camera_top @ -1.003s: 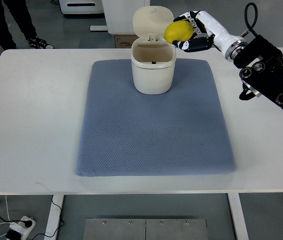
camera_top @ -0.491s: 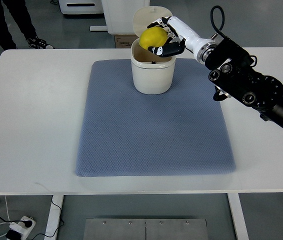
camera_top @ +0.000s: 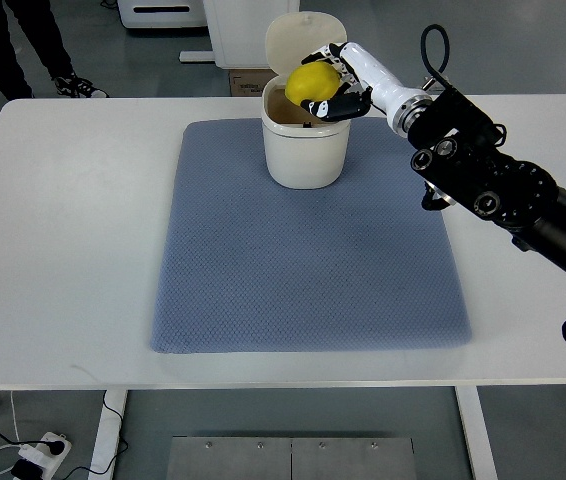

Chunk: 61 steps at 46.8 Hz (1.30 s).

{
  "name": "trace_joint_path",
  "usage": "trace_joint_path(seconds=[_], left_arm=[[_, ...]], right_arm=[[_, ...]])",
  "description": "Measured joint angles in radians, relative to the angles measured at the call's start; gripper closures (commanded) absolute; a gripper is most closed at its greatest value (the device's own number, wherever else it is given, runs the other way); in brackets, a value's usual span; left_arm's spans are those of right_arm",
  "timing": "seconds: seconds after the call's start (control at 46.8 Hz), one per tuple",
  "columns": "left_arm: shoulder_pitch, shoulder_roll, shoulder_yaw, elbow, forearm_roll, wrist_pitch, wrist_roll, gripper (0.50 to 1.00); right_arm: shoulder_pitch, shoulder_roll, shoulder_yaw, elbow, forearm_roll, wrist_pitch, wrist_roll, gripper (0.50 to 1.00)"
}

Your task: Put lemon in trash with right hand

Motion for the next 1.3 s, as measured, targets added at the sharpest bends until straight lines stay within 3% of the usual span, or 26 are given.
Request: trace_joint_path(seconds=[0.043,0.085,0.171,0.235,0.32,0.363,0.875,1.302], left_arm=[[0.000,0.000,0.000,0.000,0.000,0.000,0.000,0.500],[0.000,0.000,0.000,0.000,0.000,0.000,0.000,0.500],[0.000,0.000,0.000,0.000,0.000,0.000,0.000,0.500],[0.000,0.000,0.000,0.000,0.000,0.000,0.000,0.500],[0.000,0.000,0.000,0.000,0.000,0.000,0.000,0.500],[0.000,0.000,0.000,0.000,0.000,0.000,0.000,0.500],[0.000,0.000,0.000,0.000,0.000,0.000,0.000,0.500],[0.000,0.000,0.000,0.000,0.000,0.001,0.000,0.500]], right_arm=[[0.001,0.002,0.000,0.000,0.000,0.000,0.000,0.900],[0.003,0.002,0.001,0.001,0.001,0.000,0.000,0.860],[0.003,0.002,0.001,0.001,0.002,0.000,0.000,0.718],[0.004,0.002,0.001,0.001,0.002,0.000,0.000,0.664],[0.003,0.001,0.001,0.002,0.002,0.000,0.000,0.553],[0.000,0.001,0.001,0.003,0.003,0.000,0.000,0.534],[-0.008,-0.017,-0.001,0.026,0.009,0.016,-0.001,0.525],[-0.041,-0.179,0.008,0.177,0.054,0.055,-0.039,0.525]])
